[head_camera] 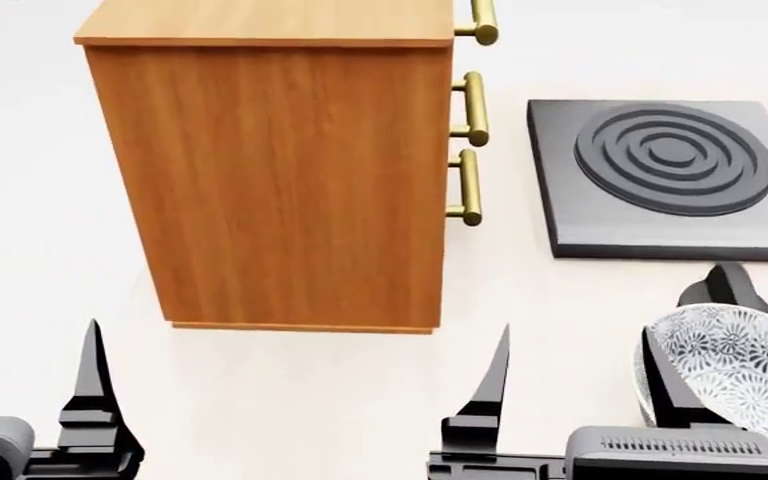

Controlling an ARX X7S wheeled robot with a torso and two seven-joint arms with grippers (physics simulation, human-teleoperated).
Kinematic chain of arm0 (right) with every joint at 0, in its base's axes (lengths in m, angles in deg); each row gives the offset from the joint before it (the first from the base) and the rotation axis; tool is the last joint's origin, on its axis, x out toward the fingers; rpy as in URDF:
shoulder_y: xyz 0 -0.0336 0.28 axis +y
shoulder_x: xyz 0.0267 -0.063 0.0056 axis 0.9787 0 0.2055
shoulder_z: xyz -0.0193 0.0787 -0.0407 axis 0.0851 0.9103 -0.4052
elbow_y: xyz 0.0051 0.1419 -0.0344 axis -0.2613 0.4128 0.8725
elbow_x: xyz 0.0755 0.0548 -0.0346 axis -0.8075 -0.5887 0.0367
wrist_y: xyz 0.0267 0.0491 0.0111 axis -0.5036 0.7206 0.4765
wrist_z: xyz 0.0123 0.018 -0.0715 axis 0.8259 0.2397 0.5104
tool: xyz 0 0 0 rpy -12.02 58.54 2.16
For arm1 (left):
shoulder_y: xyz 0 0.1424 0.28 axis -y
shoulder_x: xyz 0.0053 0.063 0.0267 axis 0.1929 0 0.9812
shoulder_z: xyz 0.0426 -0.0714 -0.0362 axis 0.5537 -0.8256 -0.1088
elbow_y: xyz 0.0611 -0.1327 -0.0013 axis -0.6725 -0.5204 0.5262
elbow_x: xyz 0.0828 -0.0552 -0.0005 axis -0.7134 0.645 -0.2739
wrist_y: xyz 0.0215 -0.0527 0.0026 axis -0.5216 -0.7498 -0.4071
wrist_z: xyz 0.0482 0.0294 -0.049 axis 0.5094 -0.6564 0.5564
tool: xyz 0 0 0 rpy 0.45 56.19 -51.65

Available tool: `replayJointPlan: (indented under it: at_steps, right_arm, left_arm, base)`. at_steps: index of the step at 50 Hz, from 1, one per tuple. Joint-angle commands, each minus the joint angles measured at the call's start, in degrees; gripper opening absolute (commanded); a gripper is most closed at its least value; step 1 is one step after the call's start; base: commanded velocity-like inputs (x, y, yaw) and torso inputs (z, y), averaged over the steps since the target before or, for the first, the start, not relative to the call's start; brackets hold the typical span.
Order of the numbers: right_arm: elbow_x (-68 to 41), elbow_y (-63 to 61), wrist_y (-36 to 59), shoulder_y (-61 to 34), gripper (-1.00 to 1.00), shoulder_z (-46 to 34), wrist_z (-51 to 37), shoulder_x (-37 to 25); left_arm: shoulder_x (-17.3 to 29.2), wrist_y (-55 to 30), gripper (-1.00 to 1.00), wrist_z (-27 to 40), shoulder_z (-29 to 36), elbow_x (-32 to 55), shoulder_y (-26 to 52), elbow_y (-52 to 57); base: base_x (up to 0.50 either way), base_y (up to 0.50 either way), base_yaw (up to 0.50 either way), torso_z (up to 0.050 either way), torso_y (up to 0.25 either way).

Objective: Put the bowl on the top of the cabinet.

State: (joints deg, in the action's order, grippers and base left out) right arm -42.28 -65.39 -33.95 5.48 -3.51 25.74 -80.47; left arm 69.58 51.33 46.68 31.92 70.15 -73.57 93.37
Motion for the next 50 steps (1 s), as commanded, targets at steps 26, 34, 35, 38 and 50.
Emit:
replayJointPlan:
  at_steps: [26,34,35,38,50]
  right_arm:
    - [0.4,0.3,-1.8,0.2,1.0,-1.0,-1.0,-0.8]
    - [0.9,0.4,-2.0,0.3,1.0,-1.2,-1.6,-1.0]
    - [1.0,0.5,-2.0,0.2,1.0,-1.2,-1.7,-1.0]
    - [0.9,0.8,-2.0,0.2,1.0,-1.3,-1.8,-1.0]
    - [0.9,1.0,-1.6,0.2,1.0,-1.7,-2.1,-1.3]
  left_arm:
    - [0.8,0.5,1.0,1.1,0.7,0.7,0.1,-0.1]
    - [1.0,0.8,1.0,1.3,0.8,0.9,0.0,-0.2]
    - [1.0,0.6,1.0,1.4,0.8,1.0,0.1,-0.1]
    - [1.1,0.7,1.0,1.4,1.0,0.9,0.0,-0.2]
    - [1.3,0.9,1.0,1.7,1.2,1.2,0.1,-0.4]
  base:
    - [0.23,0.0,0.0,0.0,0.0]
    - [0.11,0.01,0.0,0.0,0.002]
    - [0.0,0.0,0.0,0.0,0.0]
    - [0.0,0.0,0.0,0.0,0.0]
    - [0.0,0.0,0.0,0.0,0.0]
